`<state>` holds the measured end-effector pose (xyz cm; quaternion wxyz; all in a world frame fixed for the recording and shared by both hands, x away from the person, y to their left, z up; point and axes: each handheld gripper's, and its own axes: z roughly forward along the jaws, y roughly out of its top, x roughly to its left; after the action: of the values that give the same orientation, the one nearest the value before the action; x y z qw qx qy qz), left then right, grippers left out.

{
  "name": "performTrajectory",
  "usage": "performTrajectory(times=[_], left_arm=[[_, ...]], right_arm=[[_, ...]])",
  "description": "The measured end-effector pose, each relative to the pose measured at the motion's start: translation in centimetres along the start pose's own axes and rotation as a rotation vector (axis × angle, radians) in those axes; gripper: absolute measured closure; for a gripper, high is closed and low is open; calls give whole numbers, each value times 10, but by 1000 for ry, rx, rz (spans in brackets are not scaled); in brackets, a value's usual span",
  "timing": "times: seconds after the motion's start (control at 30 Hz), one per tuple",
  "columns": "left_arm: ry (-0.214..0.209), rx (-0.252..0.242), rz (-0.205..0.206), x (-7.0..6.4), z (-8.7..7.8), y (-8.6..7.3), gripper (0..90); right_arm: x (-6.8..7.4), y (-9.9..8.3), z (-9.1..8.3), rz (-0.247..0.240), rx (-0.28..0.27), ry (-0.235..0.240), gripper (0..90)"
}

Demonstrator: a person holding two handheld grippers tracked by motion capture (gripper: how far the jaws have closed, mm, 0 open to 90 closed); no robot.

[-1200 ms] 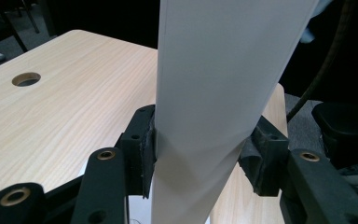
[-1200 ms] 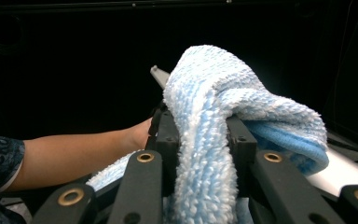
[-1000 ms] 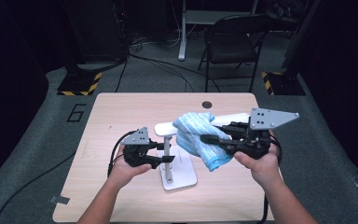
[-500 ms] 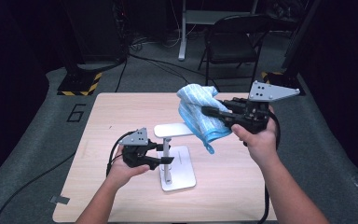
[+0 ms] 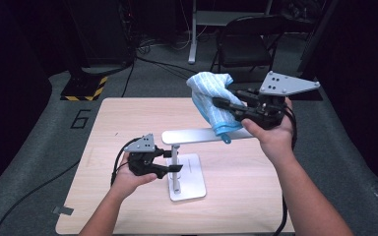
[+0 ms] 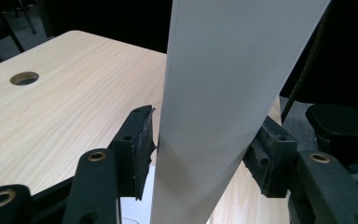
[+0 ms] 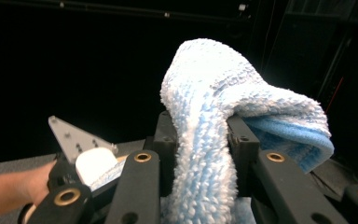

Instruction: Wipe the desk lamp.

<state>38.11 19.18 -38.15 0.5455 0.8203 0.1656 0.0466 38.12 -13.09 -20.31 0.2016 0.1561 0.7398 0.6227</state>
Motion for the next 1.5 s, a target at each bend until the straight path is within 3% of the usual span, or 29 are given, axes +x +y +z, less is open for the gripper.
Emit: performTrajectory(times=[0.27, 0.4, 0.6, 0.7, 0.8, 0.87, 1.07, 1.2, 1.27, 1.4, 1.5], left_arm=[[15, -4, -6, -1, -3, 5, 421], [24, 1, -13, -2, -3, 9, 414], [19, -66, -14, -5, -9, 22, 415], [22, -53, -3, -7, -9, 28, 436], [3, -46, -19, -8, -6, 29, 498], [22, -35, 1, -10, -6, 30, 505], [36, -66, 20, -12, -5, 26, 514], [42, -69, 34, -12, -4, 26, 516], [43, -67, 24, -12, -4, 26, 516], [30, -73, -1, -14, -3, 25, 516], [19, -71, -5, -15, -4, 24, 517]], right_arm=[[10, -35, 24, 51, 76, 71, 688], [16, -41, 30, 60, 104, 76, 662], [20, -43, 33, 75, 114, 81, 665], [23, -42, 35, 70, 108, 86, 673], [28, -43, 37, 69, 119, 98, 691], [30, -45, 40, 89, 121, 103, 698], [41, -44, 50, 142, 105, 124, 704], [53, -38, 60, 132, 108, 141, 704], [62, -33, 69, 135, 117, 141, 704], [65, -29, 79, 169, 120, 146, 703], [68, -27, 82, 132, 133, 137, 704]])
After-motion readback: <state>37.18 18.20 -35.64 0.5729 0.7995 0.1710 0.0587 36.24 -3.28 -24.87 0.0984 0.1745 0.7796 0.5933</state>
